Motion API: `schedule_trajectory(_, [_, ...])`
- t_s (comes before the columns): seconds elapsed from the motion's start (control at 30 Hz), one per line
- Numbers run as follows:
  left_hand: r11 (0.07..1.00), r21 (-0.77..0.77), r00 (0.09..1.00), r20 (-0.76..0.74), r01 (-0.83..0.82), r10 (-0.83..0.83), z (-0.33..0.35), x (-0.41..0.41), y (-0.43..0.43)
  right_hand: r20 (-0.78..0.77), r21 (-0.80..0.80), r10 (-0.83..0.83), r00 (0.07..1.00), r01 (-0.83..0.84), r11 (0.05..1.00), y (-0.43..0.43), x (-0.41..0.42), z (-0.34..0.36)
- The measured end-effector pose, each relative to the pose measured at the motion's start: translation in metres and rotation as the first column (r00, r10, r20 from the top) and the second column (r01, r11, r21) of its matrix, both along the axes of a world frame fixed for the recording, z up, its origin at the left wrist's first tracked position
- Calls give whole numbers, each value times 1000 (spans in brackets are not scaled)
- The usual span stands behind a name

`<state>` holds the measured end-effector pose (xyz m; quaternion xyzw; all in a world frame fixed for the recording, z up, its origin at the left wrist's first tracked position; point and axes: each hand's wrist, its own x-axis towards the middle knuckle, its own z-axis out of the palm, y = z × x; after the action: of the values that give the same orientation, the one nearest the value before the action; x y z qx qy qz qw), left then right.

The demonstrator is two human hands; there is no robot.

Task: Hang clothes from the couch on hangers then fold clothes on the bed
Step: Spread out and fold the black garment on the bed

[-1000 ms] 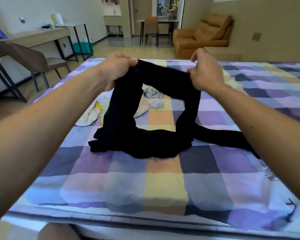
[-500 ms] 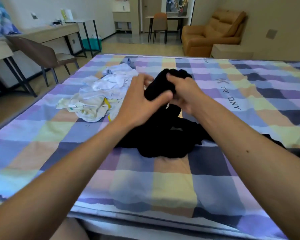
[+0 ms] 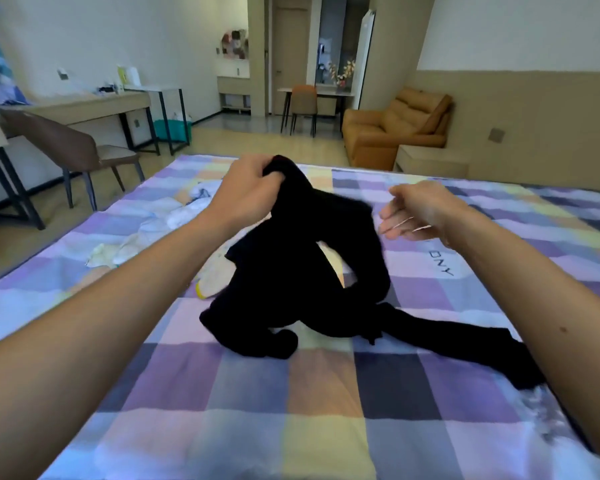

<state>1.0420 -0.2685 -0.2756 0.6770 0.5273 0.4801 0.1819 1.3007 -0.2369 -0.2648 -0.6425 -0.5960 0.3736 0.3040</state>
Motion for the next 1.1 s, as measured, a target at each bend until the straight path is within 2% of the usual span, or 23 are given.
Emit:
schedule_trajectory(0.07, [997, -12, 997, 6, 79, -79, 21, 5, 2, -84, 244, 58, 995, -36, 969, 4, 0, 10])
schedule_trajectory(0.13, [983, -4, 983, 1, 183, -183, 37, 14, 2, -101, 374, 318, 943, -260, 890, -1, -10, 23])
schedule_trajectory(0.2, [972, 21, 972, -28, 235, -234, 49, 22, 2, -105, 329, 545, 832, -488, 808, -9, -26, 29])
schedule_trajectory(0.27, [966, 64, 966, -81, 250, -245, 60, 24, 2, -144, 308, 633, 761, -573, 759, -11, -37, 29])
schedule_trajectory(0.37, [958, 136, 950, -223, 252, -218, 71, 10, 6, -45, 446, 548, 835, -474, 759, 0, -40, 39])
schedule_trajectory(0.43, [959, 218, 927, -363, 179, -90, 77, 0, 13, 95, 513, 467, 879, -445, 734, 8, -37, 60])
schedule_trajectory(0.53, [951, 307, 847, -516, 43, 128, 92, -2, 24, 327, 547, 372, 869, -495, 675, 11, -39, 106])
schedule_trajectory(0.6, [959, 278, 810, -551, -47, 200, 109, -1, 31, 426, 584, 276, 862, -494, 644, 9, -43, 137])
schedule_trajectory(0.67, [966, 222, 810, -537, -135, 236, 128, -2, 41, 458, 638, 185, 869, -467, 612, 9, -45, 159])
schedule_trajectory(0.73, [979, 151, 850, -490, -136, 194, 147, -1, 46, 449, 697, 102, 887, -420, 581, 11, -43, 174])
schedule_trajectory(0.77, [993, 87, 896, -431, -82, 112, 154, 0, 46, 427, 730, 66, 902, -387, 564, 13, -40, 179])
schedule_trajectory(0.83, [988, -91, 973, -182, 127, -142, 166, 4, 42, 356, 791, 2, 934, -303, 532, 17, -30, 185])
schedule_trajectory(0.87, [966, -130, 971, -60, 224, -233, 170, 4, 39, 324, 809, -20, 946, -266, 525, 17, -23, 186])
schedule_trajectory(0.9, [954, -115, 960, -7, 278, -281, 173, 4, 35, 303, 813, -33, 953, -240, 530, 19, -15, 186])
schedule_trajectory(1.0, [961, 24, 961, -35, 277, -276, 181, 0, 29, 325, 790, -85, 942, -221, 571, 26, 9, 181])
schedule_trajectory(1.1, [971, 77, 947, -251, 226, -201, 195, -11, 19, 373, 788, -175, 911, -211, 578, 32, 26, 182])
